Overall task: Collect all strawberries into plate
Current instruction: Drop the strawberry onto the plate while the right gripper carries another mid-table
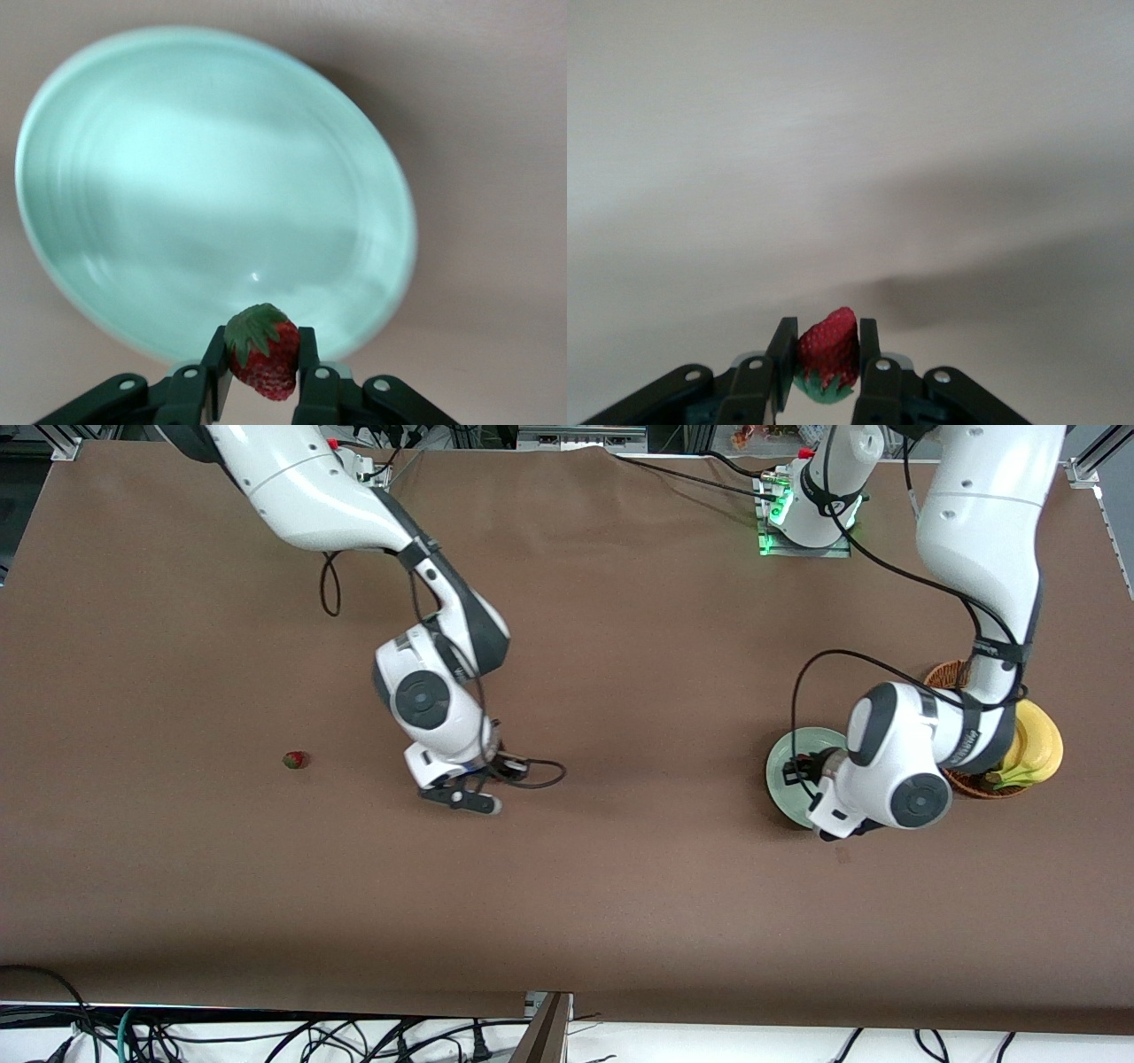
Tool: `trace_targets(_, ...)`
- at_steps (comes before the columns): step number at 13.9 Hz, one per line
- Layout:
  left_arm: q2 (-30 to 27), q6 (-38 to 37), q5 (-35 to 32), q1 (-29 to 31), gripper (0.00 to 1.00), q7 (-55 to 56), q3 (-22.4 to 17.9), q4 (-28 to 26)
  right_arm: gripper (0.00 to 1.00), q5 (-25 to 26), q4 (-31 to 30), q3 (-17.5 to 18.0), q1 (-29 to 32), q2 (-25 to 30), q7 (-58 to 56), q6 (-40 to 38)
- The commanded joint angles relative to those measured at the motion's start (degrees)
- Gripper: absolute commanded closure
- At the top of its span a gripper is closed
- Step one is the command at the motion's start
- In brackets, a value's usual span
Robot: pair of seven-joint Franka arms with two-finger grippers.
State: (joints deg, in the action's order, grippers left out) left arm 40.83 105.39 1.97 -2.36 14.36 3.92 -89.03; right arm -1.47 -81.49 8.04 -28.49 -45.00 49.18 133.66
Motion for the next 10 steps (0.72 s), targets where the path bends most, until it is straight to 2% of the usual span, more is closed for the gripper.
trace_targets(1,1.4,1.1,-1.1,2.4,0.84,-14.5,0.8,0.8,0.8,-0.3,5.0,0.0,-3.8,-4.3,6.4,5.0)
trace_targets(3,1.9,1.1,-1.1,3.2,0.83,-16.7,0.8,0.8,0.8,-0.3,5.2,0.0,-6.5,-5.3,6.7,8.0)
trace_targets(4,2.0,1.1,-1.1,3.1,0.67,-16.6,0.8,0.8,0.8,-0.4,5.2,0.0,-7.6,-5.6,7.0,9.3)
trace_targets(5,2.1,1.1,-0.9,3.1,0.14,-16.6,0.8,0.8,0.8,-0.3,5.3,0.0,-8.8,-6.5,7.3,11.0)
trace_targets(6,2.1,1.1,-0.7,3.2,0.0,-16.6,0.8,0.8,0.8,-0.3,5.6,0.0,-9.8,-7.4,8.5,13.0)
trace_targets(10,2.0,1.0,-0.5,3.3,0.0,-15.9,0.8,0.8,0.77,-0.3,7.7,0.0,-12.7,-10.1,12.5,16.1)
